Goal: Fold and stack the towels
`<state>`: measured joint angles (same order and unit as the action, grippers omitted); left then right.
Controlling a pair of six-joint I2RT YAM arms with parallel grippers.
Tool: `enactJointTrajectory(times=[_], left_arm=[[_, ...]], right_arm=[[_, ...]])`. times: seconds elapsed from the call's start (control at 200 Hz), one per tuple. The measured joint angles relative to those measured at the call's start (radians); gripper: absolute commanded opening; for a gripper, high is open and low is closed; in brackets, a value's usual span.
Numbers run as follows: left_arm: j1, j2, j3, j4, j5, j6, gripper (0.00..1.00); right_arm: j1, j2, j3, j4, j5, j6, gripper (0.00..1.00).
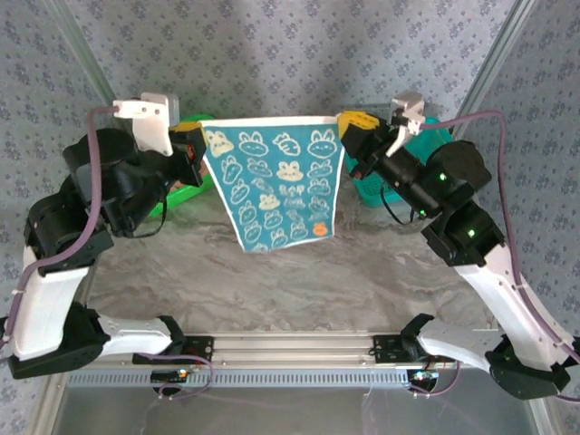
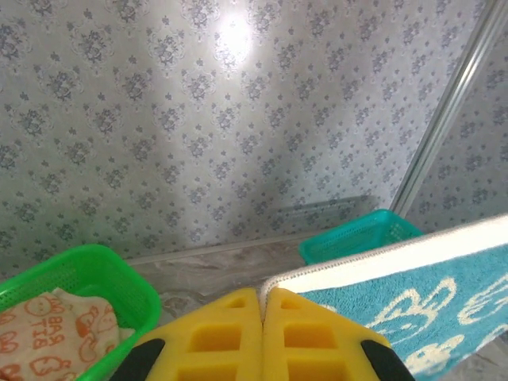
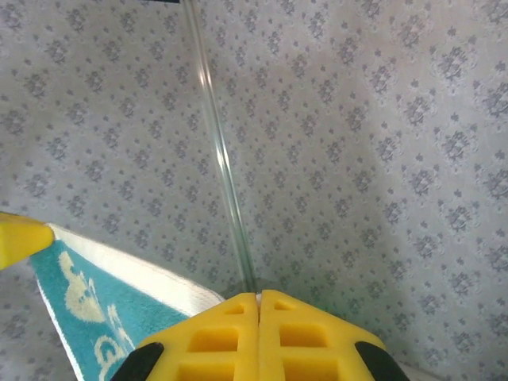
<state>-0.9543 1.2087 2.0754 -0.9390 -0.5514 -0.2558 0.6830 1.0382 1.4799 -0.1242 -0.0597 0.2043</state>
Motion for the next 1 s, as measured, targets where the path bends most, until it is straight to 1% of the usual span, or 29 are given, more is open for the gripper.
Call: enactJointTrajectory(times=[0.14,0.225,0.27,0.345,0.415,0.44,0.45,0.54,0.645,0.834,0.999], left_arm=[[-0.03,-0.016,-0.038,-0.004,-0.01,-0.043,0.0],[-0.025,-0.021,-0.092,-0.001,-0.038,-0.056,0.0],[-0.006,-0.016,-0.123,0.0,-0.039,-0.064,0.0],[0.066,0.001,-0.177,0.0,-0.013,-0.088,0.0],[0.166,0.025,-0.235,0.016,0.061,-0.115,0.0],[0.186,0.031,-0.25,0.022,0.076,-0.121,0.0],[0.209,0.038,-0.265,0.028,0.094,-0.125,0.0],[0.318,0.088,-0.343,0.079,0.192,-0.143,0.0],[0.411,0.187,-0.364,0.144,0.298,-0.15,0.0],[0.499,0.392,-0.335,0.254,0.403,-0.137,0.0],[0.528,0.537,-0.312,0.301,0.439,-0.126,0.0]], right_arm=[[0.011,-0.028,-0.03,-0.072,0.034,0.043,0.0],[0.006,-0.016,-0.031,-0.127,0.048,0.063,0.0],[-0.008,-0.006,-0.036,-0.141,0.044,0.074,0.0],[-0.048,0.018,-0.06,-0.142,0.029,0.098,0.0],[-0.092,0.059,-0.08,-0.138,-0.004,0.122,0.0],[-0.108,0.077,-0.084,-0.134,-0.014,0.129,0.0],[-0.112,0.082,-0.085,-0.132,-0.021,0.133,0.0],[-0.19,0.183,-0.1,-0.097,-0.087,0.157,0.0],[-0.272,0.315,-0.101,-0.039,-0.159,0.171,0.0],[-0.375,0.54,-0.09,0.084,-0.264,0.171,0.0],[-0.418,0.688,-0.05,0.126,-0.322,0.12,0.0]])
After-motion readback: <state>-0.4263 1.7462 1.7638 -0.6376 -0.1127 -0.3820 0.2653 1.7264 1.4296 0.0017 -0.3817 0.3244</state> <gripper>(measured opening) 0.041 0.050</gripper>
